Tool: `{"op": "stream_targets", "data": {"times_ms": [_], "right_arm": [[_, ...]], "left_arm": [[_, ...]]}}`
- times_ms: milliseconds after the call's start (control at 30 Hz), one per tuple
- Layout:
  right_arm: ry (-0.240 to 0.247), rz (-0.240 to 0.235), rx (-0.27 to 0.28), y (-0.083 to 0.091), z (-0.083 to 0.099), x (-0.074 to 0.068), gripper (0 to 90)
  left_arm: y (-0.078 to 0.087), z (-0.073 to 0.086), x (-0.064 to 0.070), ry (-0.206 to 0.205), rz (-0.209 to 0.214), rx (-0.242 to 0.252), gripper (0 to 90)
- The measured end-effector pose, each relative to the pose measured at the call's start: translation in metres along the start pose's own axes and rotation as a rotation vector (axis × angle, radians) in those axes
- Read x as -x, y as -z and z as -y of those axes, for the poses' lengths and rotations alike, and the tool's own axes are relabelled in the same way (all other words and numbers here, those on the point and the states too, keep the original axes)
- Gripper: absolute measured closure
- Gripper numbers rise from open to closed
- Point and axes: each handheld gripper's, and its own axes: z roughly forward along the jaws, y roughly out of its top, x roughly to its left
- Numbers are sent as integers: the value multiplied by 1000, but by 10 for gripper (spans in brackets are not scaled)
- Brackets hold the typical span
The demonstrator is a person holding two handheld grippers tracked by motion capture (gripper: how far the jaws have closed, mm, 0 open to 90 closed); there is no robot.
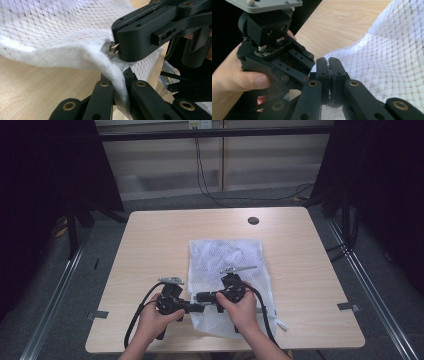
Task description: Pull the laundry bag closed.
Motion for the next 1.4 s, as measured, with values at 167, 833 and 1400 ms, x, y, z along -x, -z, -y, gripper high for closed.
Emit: {"op": "stream_targets", "data": {"times_ms": [167,833,1400], "right_arm": [[-6,-5,1,2,1,2,876],[6,-21,-26,-2,1,1,876],[-32,-52,-19,11,3,7,878]], "left_arm": [[-1,0,0,-5,-1,-2,899],[1,-2,-1,33,4,-28,898],[5,-2,-1,72,19,2,900]]}}
